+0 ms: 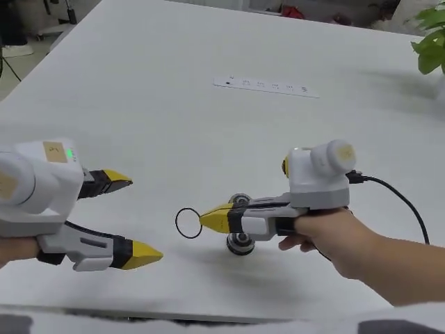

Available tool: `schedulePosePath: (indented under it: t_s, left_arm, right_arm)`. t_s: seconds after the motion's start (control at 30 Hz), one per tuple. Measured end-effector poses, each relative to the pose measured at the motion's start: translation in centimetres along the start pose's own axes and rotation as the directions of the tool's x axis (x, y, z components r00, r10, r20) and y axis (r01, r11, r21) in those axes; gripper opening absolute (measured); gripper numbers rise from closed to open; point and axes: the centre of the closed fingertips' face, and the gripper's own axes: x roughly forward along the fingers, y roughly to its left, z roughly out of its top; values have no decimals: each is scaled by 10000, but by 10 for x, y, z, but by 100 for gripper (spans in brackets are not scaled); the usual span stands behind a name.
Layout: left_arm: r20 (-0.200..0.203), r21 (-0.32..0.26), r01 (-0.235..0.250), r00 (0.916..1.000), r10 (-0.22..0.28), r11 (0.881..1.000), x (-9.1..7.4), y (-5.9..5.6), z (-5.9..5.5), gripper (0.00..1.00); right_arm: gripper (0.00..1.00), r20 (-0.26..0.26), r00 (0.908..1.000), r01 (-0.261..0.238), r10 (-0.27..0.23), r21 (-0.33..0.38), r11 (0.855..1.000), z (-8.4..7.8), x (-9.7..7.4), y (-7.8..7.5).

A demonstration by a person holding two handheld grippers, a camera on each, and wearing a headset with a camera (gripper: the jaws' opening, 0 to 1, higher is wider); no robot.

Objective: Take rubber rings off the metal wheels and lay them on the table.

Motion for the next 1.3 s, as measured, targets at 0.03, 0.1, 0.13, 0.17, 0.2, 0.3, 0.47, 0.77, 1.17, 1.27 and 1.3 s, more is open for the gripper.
schedulePosePath:
  t_s: [0.03,0.1,0.13,0.17,0.2,0.3,0.47,0.77,1.17,1.27,1.3]
  left_arm:
    - [-2,-17,-7,10000,7,10000,0,0,0,77]
    - [6,-39,-13,10000,13,10000,-1,0,-1,77]
    - [6,-50,-14,10000,14,10000,-1,0,-1,77]
    - [0,-55,-16,10000,16,10000,-1,0,-1,77]
    - [-8,-52,-23,10000,23,10000,-1,0,-2,77]
    - [-14,-75,-49,10000,49,10000,-2,0,-3,77]
    - [-37,-106,-73,10000,73,9999,-4,-1,-4,77]
    - [-33,-125,-130,9999,130,9998,-6,0,-5,78]
    - [-121,-128,-120,9999,118,9998,-7,0,-8,78]
    - [-124,-137,-101,9999,100,9999,-6,0,-7,78]
    - [-135,-136,-86,9999,84,9999,-6,-1,-7,77]
  right_arm:
    - [0,-4,10000,9,-9,3,10000,0,1,0]
    - [0,-15,10000,23,-23,18,10000,-1,3,0]
    - [0,-16,10000,31,-31,38,10000,-2,4,-1]
    - [0,-21,10000,37,-36,48,10000,-2,5,-1]
    - [0,-34,10000,42,-42,54,10000,-3,6,-2]
    - [0,-116,9999,73,-73,69,9999,-6,10,-2]
    - [0,-176,9998,82,-80,113,9999,-9,15,-2]
    - [0,-361,9993,93,-88,137,9999,-15,23,-1]
    - [0,-569,9977,384,-373,183,9991,-21,26,-10]
    - [0,-621,9969,494,-481,207,9986,-24,25,-12]
    - [0,-625,9968,517,-503,213,9984,-25,25,-13]
